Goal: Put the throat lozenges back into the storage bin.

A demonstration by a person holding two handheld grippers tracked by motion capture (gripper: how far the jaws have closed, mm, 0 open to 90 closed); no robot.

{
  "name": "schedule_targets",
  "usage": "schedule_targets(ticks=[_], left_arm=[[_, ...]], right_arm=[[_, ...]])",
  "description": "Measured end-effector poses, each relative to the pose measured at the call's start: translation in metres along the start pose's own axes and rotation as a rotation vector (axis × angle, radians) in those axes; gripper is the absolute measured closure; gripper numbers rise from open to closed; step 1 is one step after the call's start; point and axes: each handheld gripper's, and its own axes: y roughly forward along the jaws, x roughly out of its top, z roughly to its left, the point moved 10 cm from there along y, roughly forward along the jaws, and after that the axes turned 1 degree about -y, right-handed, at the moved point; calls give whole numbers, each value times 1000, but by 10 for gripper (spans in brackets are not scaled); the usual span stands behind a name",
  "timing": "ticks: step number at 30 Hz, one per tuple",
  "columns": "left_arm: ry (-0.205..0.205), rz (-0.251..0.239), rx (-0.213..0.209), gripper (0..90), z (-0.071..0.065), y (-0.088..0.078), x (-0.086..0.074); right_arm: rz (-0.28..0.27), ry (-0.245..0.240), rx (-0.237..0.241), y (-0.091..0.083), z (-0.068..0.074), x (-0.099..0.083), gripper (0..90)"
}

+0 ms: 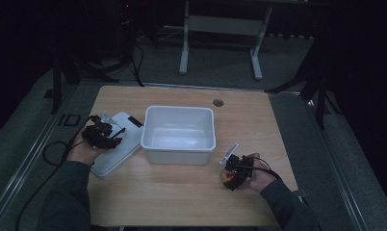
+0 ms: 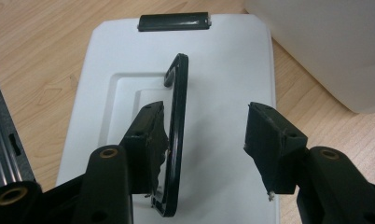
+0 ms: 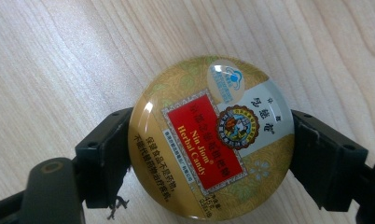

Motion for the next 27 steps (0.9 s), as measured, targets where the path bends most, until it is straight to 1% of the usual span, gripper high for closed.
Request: schedule_targets(ticks=[1, 7, 15, 19, 27], left_arm=[[1, 2, -1, 477, 0, 0, 0], [5, -2, -3, 477, -2, 1, 1], [14, 2, -7, 477, -3, 1, 2], [12, -1, -7, 477, -3, 0, 2], [16, 1, -8, 477, -4, 0, 2]], right_arm=[[3, 8, 3, -1, 1, 0, 200], [-10, -4, 0, -7, -1, 0, 200], [-12, -5, 4, -11, -1, 0, 200], [-11, -2, 3, -13, -2, 0, 200], [-16, -11, 1, -17, -4, 0, 200]])
